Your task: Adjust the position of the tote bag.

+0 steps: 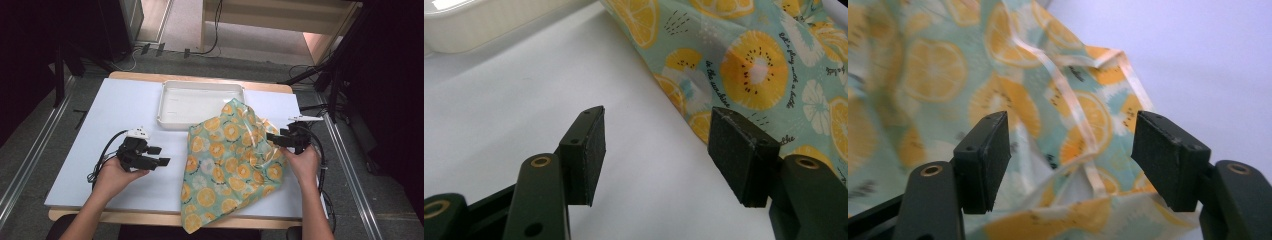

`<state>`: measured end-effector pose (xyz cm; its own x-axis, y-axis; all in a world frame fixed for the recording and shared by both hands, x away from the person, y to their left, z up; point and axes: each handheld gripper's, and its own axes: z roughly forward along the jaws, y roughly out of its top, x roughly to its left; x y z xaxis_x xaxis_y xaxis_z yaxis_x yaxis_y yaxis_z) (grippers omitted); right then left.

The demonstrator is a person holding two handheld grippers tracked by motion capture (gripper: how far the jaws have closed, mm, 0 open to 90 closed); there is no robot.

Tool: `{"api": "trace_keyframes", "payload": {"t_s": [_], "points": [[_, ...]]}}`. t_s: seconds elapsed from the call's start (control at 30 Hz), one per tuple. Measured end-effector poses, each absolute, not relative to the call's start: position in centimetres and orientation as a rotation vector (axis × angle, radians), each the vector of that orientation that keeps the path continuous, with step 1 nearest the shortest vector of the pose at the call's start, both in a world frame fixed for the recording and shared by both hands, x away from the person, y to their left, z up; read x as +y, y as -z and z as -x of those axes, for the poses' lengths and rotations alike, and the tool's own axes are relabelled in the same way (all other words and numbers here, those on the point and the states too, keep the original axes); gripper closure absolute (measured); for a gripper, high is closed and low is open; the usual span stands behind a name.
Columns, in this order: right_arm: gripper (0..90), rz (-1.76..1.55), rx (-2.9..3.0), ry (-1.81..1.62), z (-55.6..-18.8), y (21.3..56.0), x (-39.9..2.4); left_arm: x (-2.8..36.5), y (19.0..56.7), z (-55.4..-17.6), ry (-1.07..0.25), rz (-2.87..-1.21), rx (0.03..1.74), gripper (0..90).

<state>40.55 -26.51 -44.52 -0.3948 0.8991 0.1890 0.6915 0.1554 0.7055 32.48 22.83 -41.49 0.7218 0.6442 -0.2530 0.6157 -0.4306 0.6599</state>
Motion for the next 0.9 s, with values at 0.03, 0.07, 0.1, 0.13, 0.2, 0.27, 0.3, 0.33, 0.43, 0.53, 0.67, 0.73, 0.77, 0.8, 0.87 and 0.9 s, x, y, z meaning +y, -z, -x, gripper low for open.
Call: {"api": "trace_keyframes", "payload": {"t_s": [0.03,0.07,0.1,0.13,0.2,0.27,0.3,0.33,0.43,0.53,0.67,0.73,0.77,0.8,0.87,0.9], "points": [[31.6,-1.539,2.15,-1.063,-40.5,44.8,-26.6,22.8,41.5,-32.5,-0.047,-2.159,0.947,40.8],[31.6,-1.539,2.15,-1.063,-40.5,44.8,-26.6,22.8,41.5,-32.5,-0.047,-2.159,0.947,40.8],[28.7,-1.565,2.144,-1.07,-40.4,45.4,-26.7,22.8,41.5,-32.5,-0.049,-2.165,0.944,40.8],[28.2,-1.566,2.144,-1.062,-40.3,45.5,-26.8,22.8,41.5,-32.5,-0.049,-2.165,0.944,40.8],[25.9,-1.579,2.132,-1.018,-40.1,46.0,-27.1,22.8,41.6,-32.6,-0.048,-2.168,0.947,40.8],[25.9,-1.599,2.123,-1.02,-40.0,46.2,-27.4,22.8,41.6,-32.6,-0.046,-2.164,0.947,40.8],[25.9,-1.619,2.112,-1.019,-39.8,46.7,-27.8,22.8,41.6,-32.6,-0.046,-2.169,0.946,40.8],[25.9,-1.619,2.112,-1.019,-39.8,46.7,-27.8,22.8,41.6,-32.7,-0.048,-2.169,0.944,40.8],[25.9,-1.624,2.117,-0.976,-39.7,47.4,-27.9,22.7,41.7,-32.9,-0.036,-2.164,0.94,40.8],[25.7,-1.607,2.116,-0.948,-39.6,48.0,-27.9,22.6,41.8,-33.0,-0.035,-2.172,0.936,40.9],[33.2,-1.542,2.097,-0.901,-39.2,48.3,-27.4,22.6,41.8,-33.2,-0.034,-2.171,0.939,40.8],[41.9,-1.499,2.108,-0.89,-38.9,48.3,-27.1,22.6,41.9,-33.2,-0.03,-2.17,0.941,40.8],[41.9,-1.499,2.108,-0.89,-38.9,48.3,-27.1,22.6,41.9,-33.2,-0.03,-2.17,0.941,40.9],[45.4,-1.482,2.11,-0.91,-38.8,48.4,-27.0,22.6,41.9,-33.2,-0.031,-2.174,0.938,40.9],[49.1,-1.466,2.104,-0.93,-38.7,48.5,-26.8,22.5,41.9,-33.2,-0.033,-2.179,0.937,40.8],[49.1,-1.466,2.104,-0.93,-38.7,48.5,-26.8,22.5,41.9,-33.2,-0.033,-2.179,0.935,40.8]]}}
